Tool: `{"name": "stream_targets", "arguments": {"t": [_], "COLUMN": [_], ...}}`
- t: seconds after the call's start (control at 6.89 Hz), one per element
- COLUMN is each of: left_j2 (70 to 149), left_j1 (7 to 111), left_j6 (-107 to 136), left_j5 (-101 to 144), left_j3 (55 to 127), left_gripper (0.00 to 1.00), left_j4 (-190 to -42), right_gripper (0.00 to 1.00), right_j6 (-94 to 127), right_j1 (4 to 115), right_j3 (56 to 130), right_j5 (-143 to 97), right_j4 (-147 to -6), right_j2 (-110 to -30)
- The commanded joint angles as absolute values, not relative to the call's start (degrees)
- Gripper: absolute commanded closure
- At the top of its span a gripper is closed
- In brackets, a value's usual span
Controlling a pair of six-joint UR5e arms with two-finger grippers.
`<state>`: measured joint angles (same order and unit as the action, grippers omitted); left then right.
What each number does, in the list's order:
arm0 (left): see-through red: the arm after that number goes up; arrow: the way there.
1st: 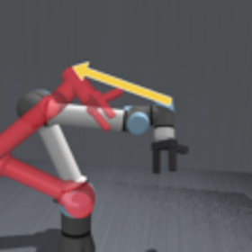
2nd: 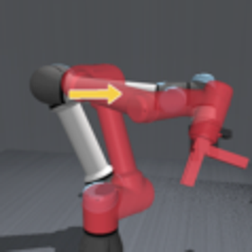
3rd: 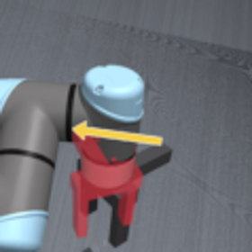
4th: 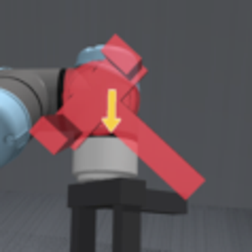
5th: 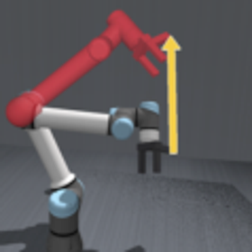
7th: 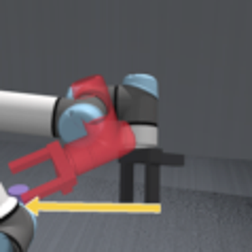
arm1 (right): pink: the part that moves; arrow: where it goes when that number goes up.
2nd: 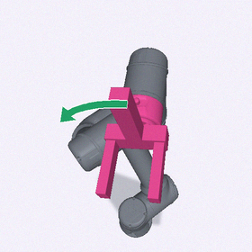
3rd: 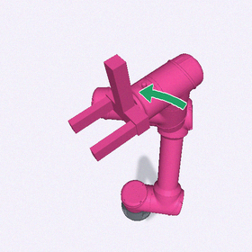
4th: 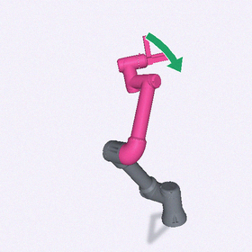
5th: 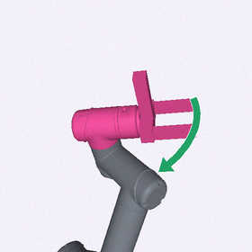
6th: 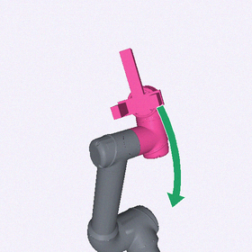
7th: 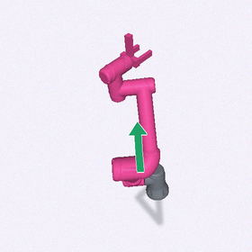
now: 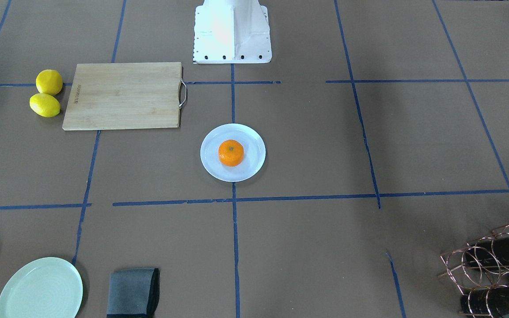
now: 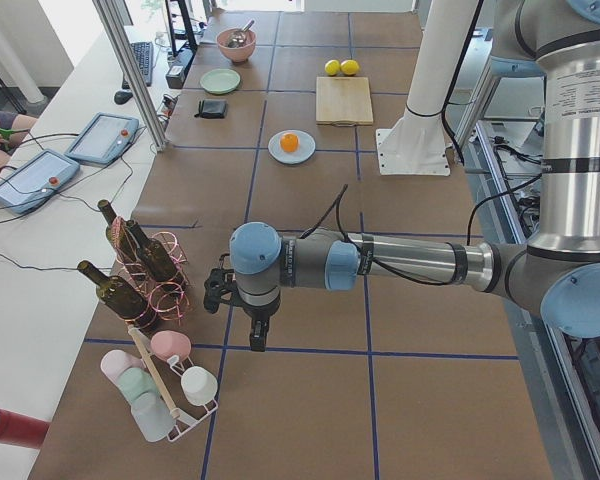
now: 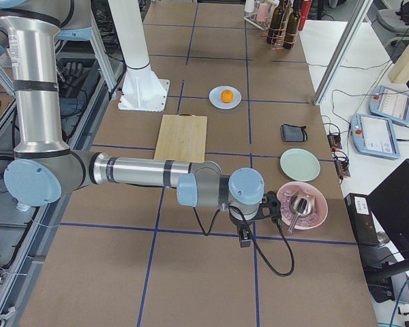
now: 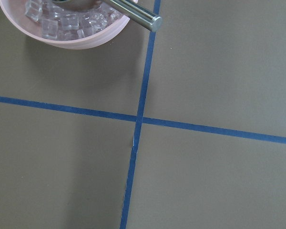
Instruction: Pick orange to plate
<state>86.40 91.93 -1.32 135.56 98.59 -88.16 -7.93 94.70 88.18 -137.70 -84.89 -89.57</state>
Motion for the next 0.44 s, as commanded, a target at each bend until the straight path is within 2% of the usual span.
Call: {"name": "stream_targets", "arguments": {"t": [0.0, 0.29], "left_j2": [86.4, 86.31], "left_j1": [91.93, 91.93], "left_j6": [-1.41, -1.41], "left_j5": [135.53, 135.53], "left_j3": [98.53, 98.44], "left_gripper": [0.0, 0.0], "left_j4": [-88.15, -88.15], "right_gripper": [0.0, 0.0], "right_j6": [-7.21, -7.21], "right_j1": [94.75, 94.57], "right_j3": [88.15, 88.68], "right_j5": [-137.99, -137.81], "right_j4": [-84.81, -91.01], "right_j2": [-89.12, -87.64]}}
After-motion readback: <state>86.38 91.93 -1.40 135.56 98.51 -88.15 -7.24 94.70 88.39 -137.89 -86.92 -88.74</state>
